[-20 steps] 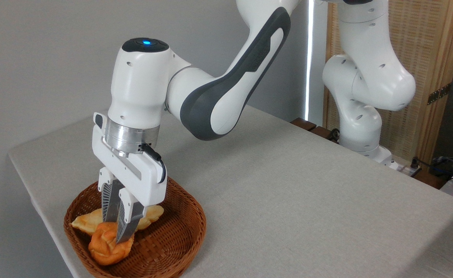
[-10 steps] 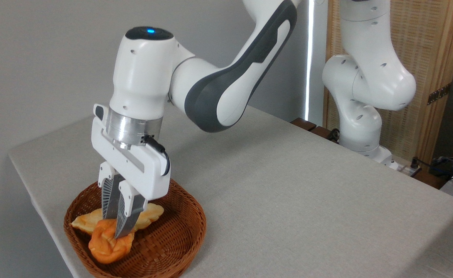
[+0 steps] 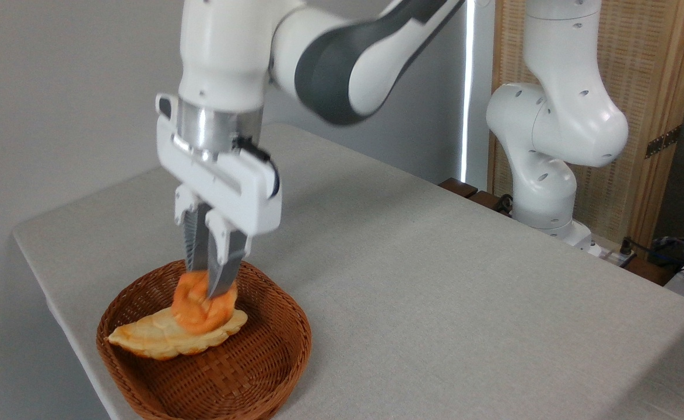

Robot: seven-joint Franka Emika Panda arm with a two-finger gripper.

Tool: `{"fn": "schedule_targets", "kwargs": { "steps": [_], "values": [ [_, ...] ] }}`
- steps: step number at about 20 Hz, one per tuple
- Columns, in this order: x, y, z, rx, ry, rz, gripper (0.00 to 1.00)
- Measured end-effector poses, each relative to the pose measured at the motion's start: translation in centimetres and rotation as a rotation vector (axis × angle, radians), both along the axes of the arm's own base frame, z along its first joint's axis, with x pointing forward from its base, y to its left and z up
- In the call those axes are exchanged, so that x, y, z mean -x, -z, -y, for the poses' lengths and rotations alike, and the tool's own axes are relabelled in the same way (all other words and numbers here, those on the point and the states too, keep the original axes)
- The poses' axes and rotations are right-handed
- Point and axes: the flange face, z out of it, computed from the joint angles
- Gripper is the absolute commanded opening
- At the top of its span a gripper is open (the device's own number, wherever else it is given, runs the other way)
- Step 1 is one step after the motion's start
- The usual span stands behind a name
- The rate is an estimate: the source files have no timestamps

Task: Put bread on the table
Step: 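Lift the orange bun up out of the basket, then carry the bun beside the basket and lower it onto the table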

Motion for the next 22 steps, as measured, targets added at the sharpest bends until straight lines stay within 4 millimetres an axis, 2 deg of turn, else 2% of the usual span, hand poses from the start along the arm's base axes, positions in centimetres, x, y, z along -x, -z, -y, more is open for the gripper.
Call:
{"fn": "schedule_targets", "kwargs": {
  "steps": [2, 6, 9, 15, 16, 17, 22],
  "values": [
    [1.9, -2.1, -0.5, -0.004, 0.027, -0.037, 0.34],
    [4.6, -3.8, -0.6, -0.014, 0.091, -0.086, 0.36],
    [6.3, -2.8, 0.8, -0.021, 0.147, -0.108, 0.36],
    [8.6, -0.2, 7.3, -0.078, 0.288, -0.194, 0.36],
    [9.0, 0.2, 8.2, -0.092, 0.31, -0.21, 0.38],
    [9.3, 0.7, 8.9, -0.103, 0.326, -0.221, 0.46],
    [10.1, 3.4, 11.7, -0.182, 0.349, -0.271, 0.48]
  ]
}}
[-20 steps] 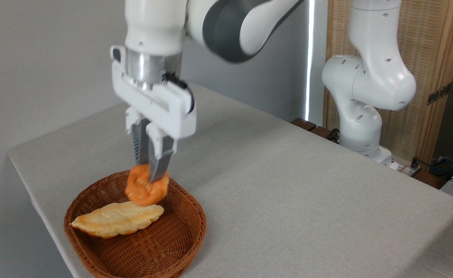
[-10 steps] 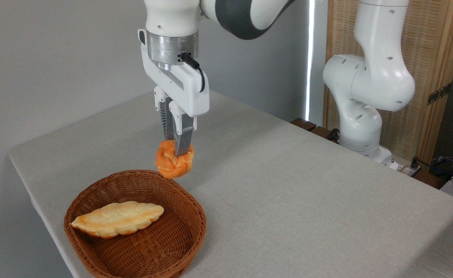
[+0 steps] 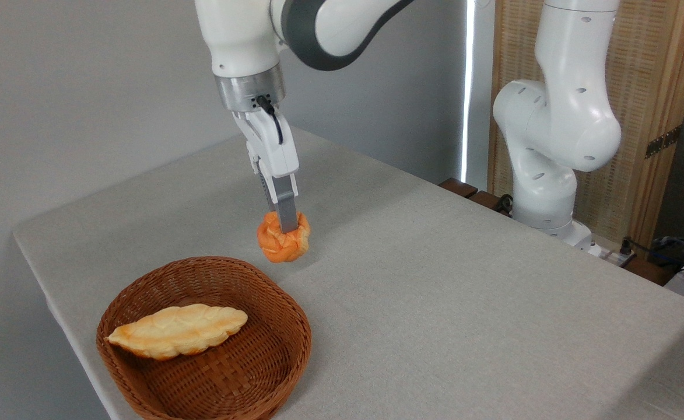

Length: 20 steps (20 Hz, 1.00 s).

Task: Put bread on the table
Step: 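Carry the bun beside the basket and lower it onto the table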

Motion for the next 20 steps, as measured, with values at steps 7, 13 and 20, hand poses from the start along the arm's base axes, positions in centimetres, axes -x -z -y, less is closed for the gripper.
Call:
{"fn": "schedule_targets", "kwargs": {
  "steps": [7, 13, 20],
  "values": [
    [-0.2, 2.4, 1.6, -0.041, -0.005, -0.035, 0.82],
    [-0.3, 2.4, 1.6, -0.04, -0.005, -0.034, 1.0],
    [-0.3, 2.3, 1.6, -0.04, -0.005, -0.033, 1.0]
  ]
}}
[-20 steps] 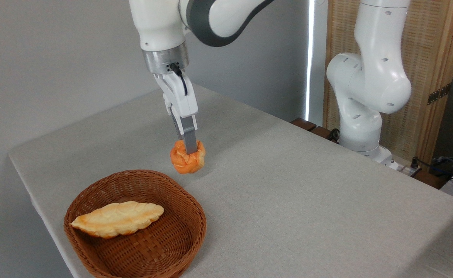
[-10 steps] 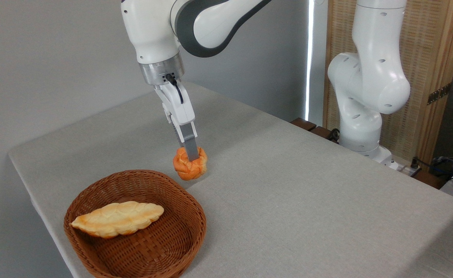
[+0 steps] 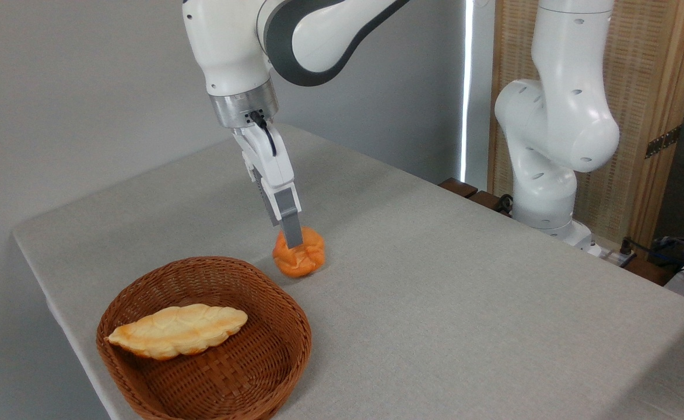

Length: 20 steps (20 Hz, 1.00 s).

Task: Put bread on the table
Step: 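Carry the bun beside the basket and lower it onto the table, then open the gripper and raise it away from the bun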

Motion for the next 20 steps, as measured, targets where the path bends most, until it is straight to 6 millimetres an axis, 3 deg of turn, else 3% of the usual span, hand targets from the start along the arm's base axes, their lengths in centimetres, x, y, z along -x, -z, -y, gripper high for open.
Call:
{"fn": "schedule_targets", "kwargs": {
  "steps": [8, 12, 17, 20],
  "values": [
    [-0.3, -0.6, -0.1, 0.004, -0.018, 0.013, 1.0],
    [-1.5, -3.3, -0.9, 0.02, -0.136, 0.07, 1.0],
    [-4.2, -8.8, -7.2, 0.063, -0.321, 0.134, 1.0],
    [-4.9, -11.2, -9.5, 0.056, -0.366, 0.113, 1.0]
  ]
}}
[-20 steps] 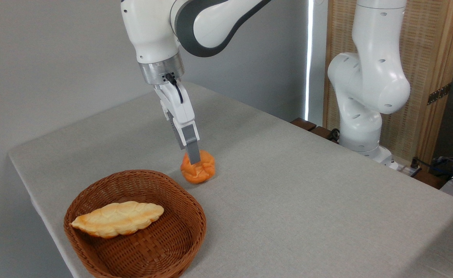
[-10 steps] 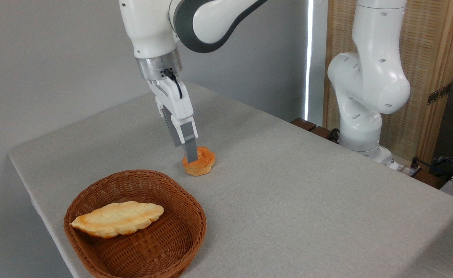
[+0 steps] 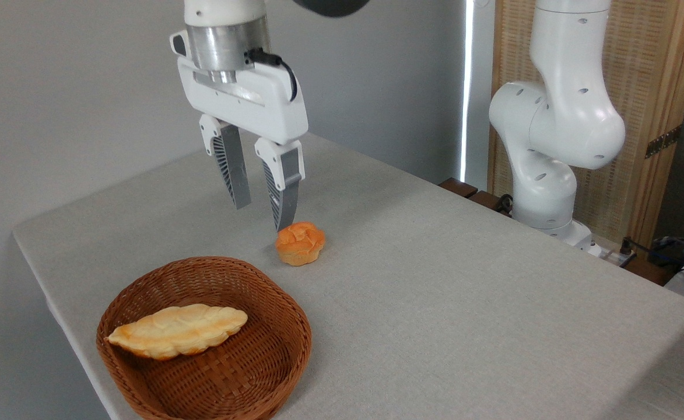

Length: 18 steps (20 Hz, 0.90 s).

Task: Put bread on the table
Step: 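Open the gripper and raise it away from the bun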

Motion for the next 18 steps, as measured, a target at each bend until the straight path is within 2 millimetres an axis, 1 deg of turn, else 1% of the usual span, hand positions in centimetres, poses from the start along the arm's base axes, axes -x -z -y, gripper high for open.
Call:
{"fn": "schedule_targets", "kwargs": {
  "steps": [2, 5, 9, 15, 18],
  "values": [
    [-0.6, -1.0, -1.3, 0.0, -0.017, -0.002, 1.0],
    [-1.0, -1.4, -2.8, -0.003, 0.008, -0.021, 1.0],
    [-1.1, -2.2, -4.1, -0.005, 0.028, -0.028, 1.0],
    [-0.9, -4.0, -3.9, -0.006, 0.034, -0.031, 1.0],
    [-1.2, -4.2, -4.2, -0.035, 0.034, -0.027, 1.0]
  ]
}}
